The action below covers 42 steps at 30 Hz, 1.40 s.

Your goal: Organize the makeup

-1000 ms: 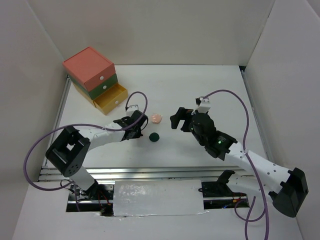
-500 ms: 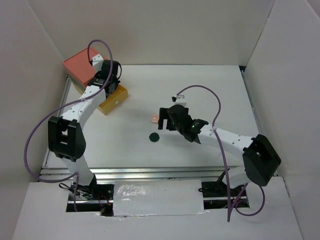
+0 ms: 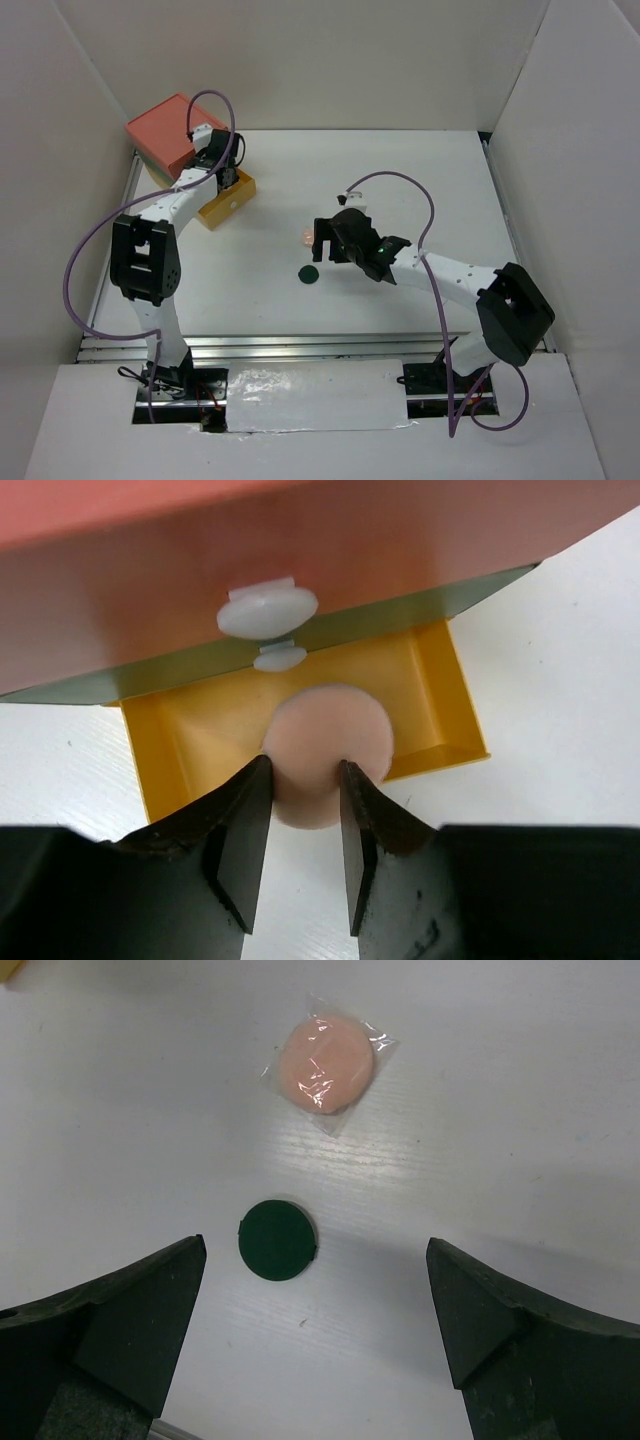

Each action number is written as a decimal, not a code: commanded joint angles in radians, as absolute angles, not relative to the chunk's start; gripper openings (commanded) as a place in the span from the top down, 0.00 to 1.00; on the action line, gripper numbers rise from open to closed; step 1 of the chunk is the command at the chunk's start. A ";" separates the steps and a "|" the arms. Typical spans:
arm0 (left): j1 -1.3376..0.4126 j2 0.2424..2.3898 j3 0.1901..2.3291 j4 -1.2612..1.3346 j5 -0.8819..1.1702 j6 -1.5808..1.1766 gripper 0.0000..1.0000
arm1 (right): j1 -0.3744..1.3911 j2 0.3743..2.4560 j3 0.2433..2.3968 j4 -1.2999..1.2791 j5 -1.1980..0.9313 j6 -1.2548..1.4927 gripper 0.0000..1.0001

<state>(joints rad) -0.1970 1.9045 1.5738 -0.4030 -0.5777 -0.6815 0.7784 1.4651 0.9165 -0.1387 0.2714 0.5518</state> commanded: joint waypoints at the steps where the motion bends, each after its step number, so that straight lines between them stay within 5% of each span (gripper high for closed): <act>1: -0.186 1.919 1.549 -0.371 -0.588 -0.683 0.50 | 0.776 1.462 0.950 -0.130 0.267 0.538 0.01; 9: -0.186 1.934 1.519 -0.368 -0.594 -0.719 0.11 | 0.776 1.456 0.948 -0.129 0.272 0.537 0.01; 18: -0.378 1.758 1.420 -0.282 -0.546 -0.641 0.02 | 0.773 1.329 0.901 -0.115 0.337 0.564 0.01; 32: -0.888 1.681 1.072 -0.152 -0.416 -0.707 0.04 | 0.775 0.899 0.669 -0.052 0.681 0.655 0.00; 42: -0.896 1.778 0.999 -0.118 -0.426 -0.762 0.19 | 0.776 0.973 0.710 -0.074 0.644 0.650 0.00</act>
<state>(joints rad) -0.8978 1.7378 1.0084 -0.1604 -0.4145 -0.7193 0.7780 0.9665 0.6846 -0.0952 0.6174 0.6422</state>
